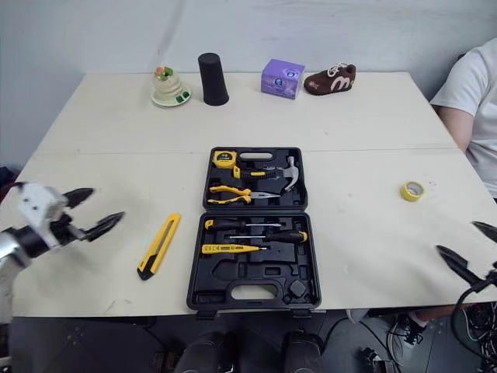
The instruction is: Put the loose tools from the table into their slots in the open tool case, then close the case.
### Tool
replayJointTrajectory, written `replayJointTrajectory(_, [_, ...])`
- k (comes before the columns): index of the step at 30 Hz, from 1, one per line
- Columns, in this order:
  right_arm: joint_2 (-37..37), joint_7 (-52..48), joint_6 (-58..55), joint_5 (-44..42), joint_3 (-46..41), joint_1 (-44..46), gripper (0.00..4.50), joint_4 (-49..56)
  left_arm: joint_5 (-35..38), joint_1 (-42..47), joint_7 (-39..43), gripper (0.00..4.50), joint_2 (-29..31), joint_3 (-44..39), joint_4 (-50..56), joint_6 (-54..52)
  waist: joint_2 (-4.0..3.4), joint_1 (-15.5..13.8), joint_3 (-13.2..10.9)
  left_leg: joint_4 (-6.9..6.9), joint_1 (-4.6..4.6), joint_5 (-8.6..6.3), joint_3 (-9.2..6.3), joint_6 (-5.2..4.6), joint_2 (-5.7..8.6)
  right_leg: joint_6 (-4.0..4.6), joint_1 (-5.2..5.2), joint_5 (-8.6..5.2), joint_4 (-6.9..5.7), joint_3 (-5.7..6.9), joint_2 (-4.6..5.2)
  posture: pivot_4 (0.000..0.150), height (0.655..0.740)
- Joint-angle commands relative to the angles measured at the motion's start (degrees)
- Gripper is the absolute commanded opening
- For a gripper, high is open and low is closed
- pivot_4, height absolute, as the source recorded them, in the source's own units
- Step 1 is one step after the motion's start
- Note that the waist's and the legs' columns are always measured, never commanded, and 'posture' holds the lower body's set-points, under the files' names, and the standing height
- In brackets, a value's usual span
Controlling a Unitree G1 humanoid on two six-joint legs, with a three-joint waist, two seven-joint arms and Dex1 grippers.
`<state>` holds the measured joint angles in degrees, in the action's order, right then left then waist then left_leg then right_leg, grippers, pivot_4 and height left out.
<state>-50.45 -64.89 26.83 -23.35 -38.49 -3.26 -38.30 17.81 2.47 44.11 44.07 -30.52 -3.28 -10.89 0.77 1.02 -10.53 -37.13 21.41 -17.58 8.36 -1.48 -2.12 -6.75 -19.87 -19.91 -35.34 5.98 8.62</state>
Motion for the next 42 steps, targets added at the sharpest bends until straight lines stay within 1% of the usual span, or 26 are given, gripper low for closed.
replayJointTrajectory(1, [-2.0,4.9,7.1,1.0,-4.3,-1.9,4.50,-8.7,-2.5,-6.9,-5.5,4.42,1.7,-10.6,-5.0,4.0,0.00,0.6,0.0,0.03,0.00,-0.02,0.00,0.06,-0.02,0.00,-0.04,0.00,0.01,-0.03,0.00,0.150,0.7400])
replayJointTrajectory(3, [-2.8,7.5,9.3,1.5,-5.0,-3.0,4.50,-13.4,-2.4,-10.7,-8.4,4.42,1.1,-15.5,-7.8,4.9,0.00,0.8,0.0,0.21,0.01,-0.04,0.02,0.19,-0.06,0.10,-0.19,-0.06,-0.01,-0.03,-0.03,0.150,0.7400])
replayJointTrajectory(5, [-3.7,9.4,10.4,1.7,-5.2,-3.1,4.50,-17.0,-2.4,-14.5,-9.6,4.42,-0.1,-17.6,-8.5,5.7,0.01,1.0,0.0,0.29,0.02,0.04,0.06,0.05,-0.17,0.20,-0.28,-0.12,-0.02,0.00,-0.10,0.150,0.7400])
replayJointTrajectory(8, [-4.4,9.6,11.3,1.5,-4.5,-2.2,4.50,-19.4,-2.5,-16.8,-11.1,4.42,-1.1,-18.2,-8.3,6.3,-0.01,1.1,0.0,0.27,0.01,0.01,0.18,0.07,-0.21,0.21,-0.30,-0.13,-0.02,-0.01,-0.10,0.150,0.7400])
replayJointTrajectory(9, [-4.5,9.4,11.6,1.4,-4.2,-1.8,4.50,-19.8,-2.2,-16.9,-11.8,4.42,-1.4,-18.4,-8.1,6.2,-0.01,1.1,0.0,0.18,0.01,-0.13,0.19,0.32,-0.21,0.17,-0.30,-0.10,-0.03,-0.03,-0.08,0.150,0.7400])
replayJointTrajectory(11, [-4.5,7.6,11.9,1.0,-2.8,1.2,4.50,-19.7,-1.5,-17.5,-12.4,4.42,-2.6,-17.5,-5.6,5.2,-0.01,1.1,0.0,0.13,0.01,-0.22,0.19,0.16,-0.25,0.15,-0.30,-0.08,-0.06,-0.03,-0.06,0.150,0.7400])
replayJointTrajectory(14, [-3.7,3.8,10.4,-0.3,-0.7,5.7,4.50,-18.3,0.1,-17.5,-12.5,4.42,-3.8,-16.1,-1.0,2.7,-0.01,1.1,0.0,0.14,-0.04,-0.20,0.19,0.19,-0.33,0.16,-0.35,-0.06,-0.11,-0.05,-0.08,0.150,0.7400])
replayJointTrajectory(15, [-3.0,2.2,9.1,-1.1,0.2,7.5,4.50,-16.4,0.6,-17.4,-12.6,4.42,-3.8,-15.3,1.7,0.6,-0.01,1.1,0.0,0.16,-0.02,-0.18,0.19,0.24,-0.36,0.18,-0.38,-0.07,-0.13,-0.05,-0.10,0.150,0.7400])
replayJointTrajectory(17, [-1.1,-0.9,6.1,-3.0,2.3,10.3,4.50,-11.9,3.1,-17.4,-14.2,4.42,-4.3,-14.2,8.1,-7.7,-0.01,1.0,0.0,0.19,0.07,0.00,0.19,0.59,-0.39,0.23,-0.50,-0.10,-0.19,-0.03,-0.12,0.150,0.7400])
replayJointTrajectory(19, [-0.2,-2.5,4.3,-3.8,3.3,11.1,4.50,-9.3,4.6,-17.3,-15.7,4.42,-4.6,-13.8,12.1,-13.5,-0.01,0.9,0.0,0.22,0.11,0.02,0.19,0.64,-0.45,0.26,-0.56,-0.11,-0.24,-0.01,-0.19,0.150,0.7400])
replayJointTrajectory(22, [3.7,-6.7,-2.4,-7.2,8.6,13.8,4.50,2.4,7.7,-17.8,-16.3,4.42,-5.2,-10.1,23.9,-20.6,-0.02,0.7,0.0,0.24,0.15,0.15,0.20,0.36,-0.48,0.29,-0.58,-0.13,-0.27,0.05,-0.25,0.150,0.7400])
replayJointTrajectory(25, [6.8,-7.4,-7.8,-8.9,13.8,16.9,4.50,12.8,10.0,-17.1,-18.8,4.42,-3.8,-7.5,31.8,-30.4,-0.04,0.8,0.0,0.11,0.20,0.15,0.23,0.29,-0.48,0.28,-0.57,-0.13,-0.30,0.03,-0.25,0.150,0.7400])
replayJointTrajectory(30, [8.2,-10.3,-11.6,-9.6,19.0,18.6,4.50,22.0,15.0,-14.7,-23.5,4.42,-1.3,-4.8,43.4,-49.1,-0.07,0.3,-0.1,0.12,0.21,0.21,0.16,0.31,-0.48,0.29,-0.61,-0.13,-0.40,0.05,-0.28,0.150,0.7400])
replayJointTrajectory(32, [9.0,-10.7,-12.1,-10.2,19.9,19.5,4.50,24.9,18.2,-11.5,-27.1,4.42,-3.0,-4.1,48.3,-57.5,-0.07,0.0,-0.1,0.11,0.23,0.20,0.16,0.29,-0.44,0.29,-0.60,-0.13,-0.38,0.04,-0.27,0.150,0.7400])
replayJointTrajectory(34, [9.4,-12.4,-13.1,-11.4,21.5,20.0,4.50,28.2,19.4,-7.6,-30.6,4.42,-5.7,-4.3,51.9,-65.5,-0.07,-0.1,-0.1,0.04,0.28,0.18,0.16,0.27,-0.44,0.29,-0.58,-0.13,-0.36,0.03,-0.27,0.150,0.7400])
replayJointTrajectory(37, [9.6,-13.7,-14.3,-11.8,22.5,20.0,4.50,30.1,19.6,-3.3,-32.8,4.42,-8.6,-4.7,54.1,-72.7,-0.05,-0.3,-0.1,0.00,0.29,0.22,0.16,0.27,-0.43,0.26,-0.58,-0.11,-0.37,0.03,-0.33,0.150,0.7400])
replayJointTrajectory(40, [10.6,-16.7,-16.2,-11.9,26.4,20.8,4.50,32.6,18.7,-1.5,-36.0,4.42,-13.1,-1.5,59.0,-80.4,-0.05,-0.3,-0.1,0.00,0.28,0.23,0.16,0.30,-0.46,0.26,-0.59,-0.11,-0.36,0.00,-0.46,0.150,0.7400])
replayJointTrajectory(42, [11.1,-17.7,-16.8,-12.3,27.4,21.1,4.50,33.3,18.0,-1.5,-38.4,4.42,-16.6,0.9,60.7,-81.6,-0.05,-0.2,-0.1,-0.01,0.29,0.23,0.18,0.31,-0.49,0.26,-0.58,-0.11,-0.32,-0.04,-0.52,0.150,0.7400])
